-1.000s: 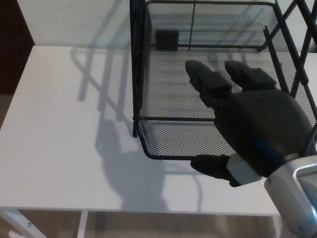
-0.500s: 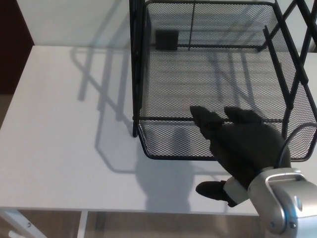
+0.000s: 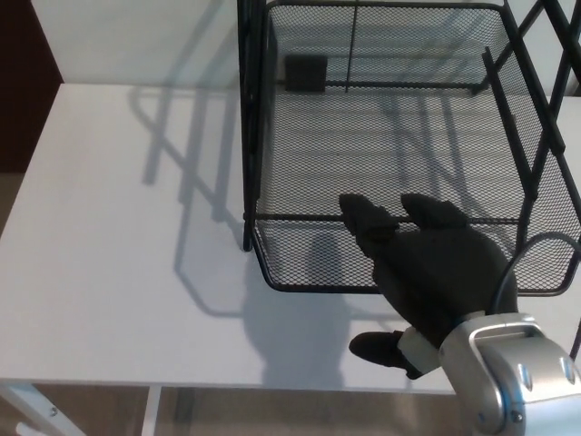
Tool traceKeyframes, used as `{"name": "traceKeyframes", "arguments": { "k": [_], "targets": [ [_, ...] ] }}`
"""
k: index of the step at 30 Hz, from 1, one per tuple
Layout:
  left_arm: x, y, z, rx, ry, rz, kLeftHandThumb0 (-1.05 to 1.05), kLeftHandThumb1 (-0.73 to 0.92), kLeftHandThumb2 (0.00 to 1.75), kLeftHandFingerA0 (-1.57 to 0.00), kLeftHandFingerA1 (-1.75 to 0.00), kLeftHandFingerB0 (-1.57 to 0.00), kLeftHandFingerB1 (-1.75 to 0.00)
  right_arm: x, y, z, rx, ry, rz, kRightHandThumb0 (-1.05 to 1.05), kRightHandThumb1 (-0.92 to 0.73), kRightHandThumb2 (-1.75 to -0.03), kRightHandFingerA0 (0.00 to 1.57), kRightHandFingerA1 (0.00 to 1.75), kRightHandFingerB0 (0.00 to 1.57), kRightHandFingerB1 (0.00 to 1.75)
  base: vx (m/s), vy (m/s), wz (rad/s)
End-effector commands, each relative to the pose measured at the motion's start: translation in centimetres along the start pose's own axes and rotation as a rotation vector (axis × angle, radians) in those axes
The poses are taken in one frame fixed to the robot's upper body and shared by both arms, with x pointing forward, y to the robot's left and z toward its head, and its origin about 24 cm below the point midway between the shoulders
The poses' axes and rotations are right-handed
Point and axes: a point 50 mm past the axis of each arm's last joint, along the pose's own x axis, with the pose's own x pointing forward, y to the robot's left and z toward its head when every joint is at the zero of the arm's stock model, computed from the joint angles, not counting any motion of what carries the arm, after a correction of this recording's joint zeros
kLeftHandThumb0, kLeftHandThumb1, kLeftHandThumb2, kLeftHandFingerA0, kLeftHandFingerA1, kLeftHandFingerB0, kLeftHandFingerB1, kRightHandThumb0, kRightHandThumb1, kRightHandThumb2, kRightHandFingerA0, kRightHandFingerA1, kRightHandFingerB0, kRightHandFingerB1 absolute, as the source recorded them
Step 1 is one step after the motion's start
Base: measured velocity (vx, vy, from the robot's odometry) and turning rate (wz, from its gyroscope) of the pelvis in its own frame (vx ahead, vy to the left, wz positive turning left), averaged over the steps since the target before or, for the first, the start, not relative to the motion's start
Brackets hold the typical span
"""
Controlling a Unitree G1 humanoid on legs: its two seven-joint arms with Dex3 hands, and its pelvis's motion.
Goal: The robot walks towards a file tray kept in the middle of a desk and uses its right hand to grab a tray and pulls it out towards itself
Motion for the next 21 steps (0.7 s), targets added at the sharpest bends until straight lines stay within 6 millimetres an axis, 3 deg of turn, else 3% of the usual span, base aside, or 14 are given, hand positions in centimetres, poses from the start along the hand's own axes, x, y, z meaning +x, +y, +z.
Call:
{"name": "traceKeyframes", "arguments": {
  "k": [1,9,21],
  "targets": [
    [-0.1,0.4,-0.3,0.025,0.027,-0.004,-0.14,0.52,0.57,-0.48,-0.44,-0.39,-0.38,0.4,0.7,-0.2,-0.017,0.032,-0.028,-0.81,-0.50,-0.81,0.00,0.07,0.00,0.02,0.00,0.000,0.00],
    [0.0,0.4,-0.2,0.030,0.027,-0.004,-0.10,0.54,0.55,-0.50,-0.42,-0.39,-0.37,1.3,2.0,-0.4,-0.041,0.051,-0.035,-0.82,-0.50,-0.79,0.00,0.03,0.09,0.05,0.00,0.000,0.00],
    [0.0,0.5,0.0,0.029,0.023,-0.013,-0.12,0.55,0.55,-0.49,-0.42,-0.39,-0.36,1.9,2.9,-0.6,-0.046,0.068,-0.025,-0.77,-0.48,-0.76,0.00,0.01,0.09,0.05,0.00,0.000,0.00]
  ]
}}
